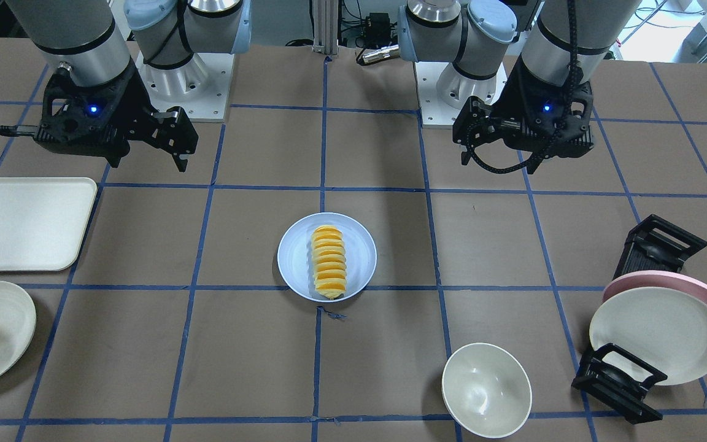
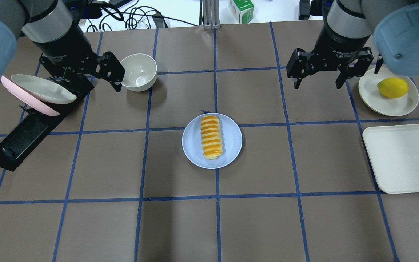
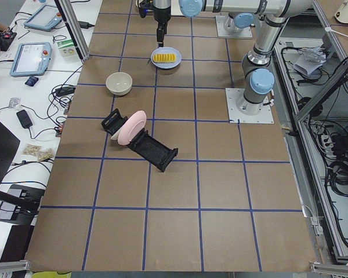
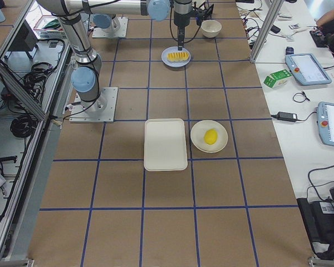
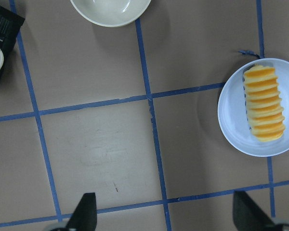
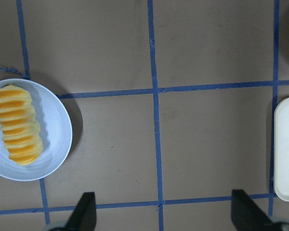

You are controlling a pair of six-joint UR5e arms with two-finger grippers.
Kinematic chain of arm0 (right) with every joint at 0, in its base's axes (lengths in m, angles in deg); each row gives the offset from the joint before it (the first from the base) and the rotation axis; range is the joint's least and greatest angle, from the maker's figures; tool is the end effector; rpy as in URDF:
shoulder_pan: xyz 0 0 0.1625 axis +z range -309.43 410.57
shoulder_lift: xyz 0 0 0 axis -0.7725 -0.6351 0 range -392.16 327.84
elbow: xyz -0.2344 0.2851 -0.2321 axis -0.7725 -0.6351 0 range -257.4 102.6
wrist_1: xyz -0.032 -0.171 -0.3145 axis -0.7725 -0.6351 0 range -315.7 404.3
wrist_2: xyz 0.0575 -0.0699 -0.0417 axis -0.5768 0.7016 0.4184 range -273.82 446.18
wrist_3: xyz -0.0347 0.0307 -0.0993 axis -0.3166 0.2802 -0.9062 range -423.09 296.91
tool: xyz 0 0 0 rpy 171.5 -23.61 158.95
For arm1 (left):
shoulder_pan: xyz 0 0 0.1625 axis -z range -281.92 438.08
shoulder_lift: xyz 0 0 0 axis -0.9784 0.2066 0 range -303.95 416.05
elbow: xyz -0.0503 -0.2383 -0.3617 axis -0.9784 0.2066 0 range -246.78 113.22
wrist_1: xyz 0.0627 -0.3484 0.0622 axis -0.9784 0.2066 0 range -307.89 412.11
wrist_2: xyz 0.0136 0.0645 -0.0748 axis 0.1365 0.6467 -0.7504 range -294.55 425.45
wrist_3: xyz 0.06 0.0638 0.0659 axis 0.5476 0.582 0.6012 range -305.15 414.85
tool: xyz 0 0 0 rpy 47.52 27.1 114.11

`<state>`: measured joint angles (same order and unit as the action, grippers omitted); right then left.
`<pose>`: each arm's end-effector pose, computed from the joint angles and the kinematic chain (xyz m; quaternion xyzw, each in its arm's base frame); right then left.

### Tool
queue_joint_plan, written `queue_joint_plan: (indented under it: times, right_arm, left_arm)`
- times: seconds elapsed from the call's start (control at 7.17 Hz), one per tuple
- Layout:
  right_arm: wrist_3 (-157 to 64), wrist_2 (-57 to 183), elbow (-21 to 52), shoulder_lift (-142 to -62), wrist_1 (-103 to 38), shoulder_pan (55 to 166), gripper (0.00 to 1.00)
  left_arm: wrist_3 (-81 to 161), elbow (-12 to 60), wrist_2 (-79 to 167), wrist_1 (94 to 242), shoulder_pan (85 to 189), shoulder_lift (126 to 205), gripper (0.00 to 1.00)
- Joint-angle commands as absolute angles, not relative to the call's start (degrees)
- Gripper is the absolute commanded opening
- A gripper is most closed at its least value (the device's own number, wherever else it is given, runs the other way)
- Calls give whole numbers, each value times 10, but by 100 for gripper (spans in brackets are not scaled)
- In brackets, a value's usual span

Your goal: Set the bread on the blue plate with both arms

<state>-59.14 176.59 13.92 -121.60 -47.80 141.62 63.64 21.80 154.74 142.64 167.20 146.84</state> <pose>0.1405 -0.4354 0.4783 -0.0254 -0.9997 0.0020 0.0035 -0.1280 -0.4417 0.4927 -0.0689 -0.9976 0.0013 0.0061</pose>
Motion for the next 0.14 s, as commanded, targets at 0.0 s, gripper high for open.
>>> queue_joint_plan:
  times: [0.0]
  right_arm:
    - [-591, 1766, 139, -1216, -477, 1416, 100]
  left_arm:
    - [636, 218, 1547, 1426, 1672, 1468, 100]
